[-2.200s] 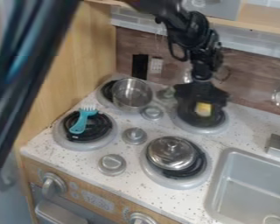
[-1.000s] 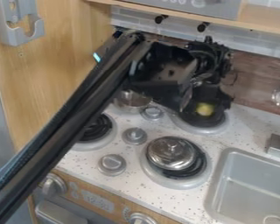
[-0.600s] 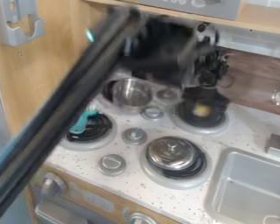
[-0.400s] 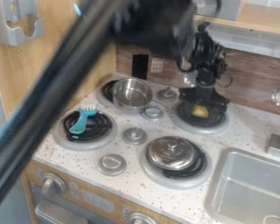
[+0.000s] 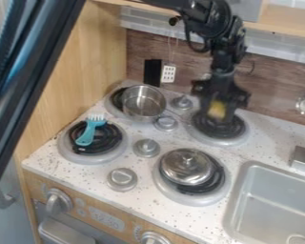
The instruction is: Move the yellow object to the center of the four burners
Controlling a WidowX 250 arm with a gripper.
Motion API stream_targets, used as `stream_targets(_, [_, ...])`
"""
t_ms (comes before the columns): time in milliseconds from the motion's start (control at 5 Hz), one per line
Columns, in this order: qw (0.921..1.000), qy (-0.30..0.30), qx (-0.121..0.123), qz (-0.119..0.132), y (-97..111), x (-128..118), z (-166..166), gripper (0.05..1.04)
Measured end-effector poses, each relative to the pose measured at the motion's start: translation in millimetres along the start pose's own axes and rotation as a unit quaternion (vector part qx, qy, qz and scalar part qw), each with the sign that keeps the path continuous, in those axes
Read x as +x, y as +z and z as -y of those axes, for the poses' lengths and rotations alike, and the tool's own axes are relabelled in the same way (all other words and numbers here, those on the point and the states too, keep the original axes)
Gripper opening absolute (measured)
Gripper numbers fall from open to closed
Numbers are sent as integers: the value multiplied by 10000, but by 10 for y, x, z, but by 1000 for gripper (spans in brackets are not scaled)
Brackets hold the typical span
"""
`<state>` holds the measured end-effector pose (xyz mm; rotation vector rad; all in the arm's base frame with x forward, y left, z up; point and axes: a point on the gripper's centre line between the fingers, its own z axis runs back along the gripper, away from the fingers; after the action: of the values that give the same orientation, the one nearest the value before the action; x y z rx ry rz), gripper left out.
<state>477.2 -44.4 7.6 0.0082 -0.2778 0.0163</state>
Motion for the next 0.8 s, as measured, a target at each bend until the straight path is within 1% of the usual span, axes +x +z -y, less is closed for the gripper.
stream_targets(200, [9984,158,137,-519,2,-144,-267,601])
stream_targets(400, [9942,232,388,-974,-80,-208,-436,600])
stream_targets(600, [9881,196,555,-1418,-188,-253,-508,600])
stream_targets(800, [9788,98,656,-1939,-352,-308,-547,600])
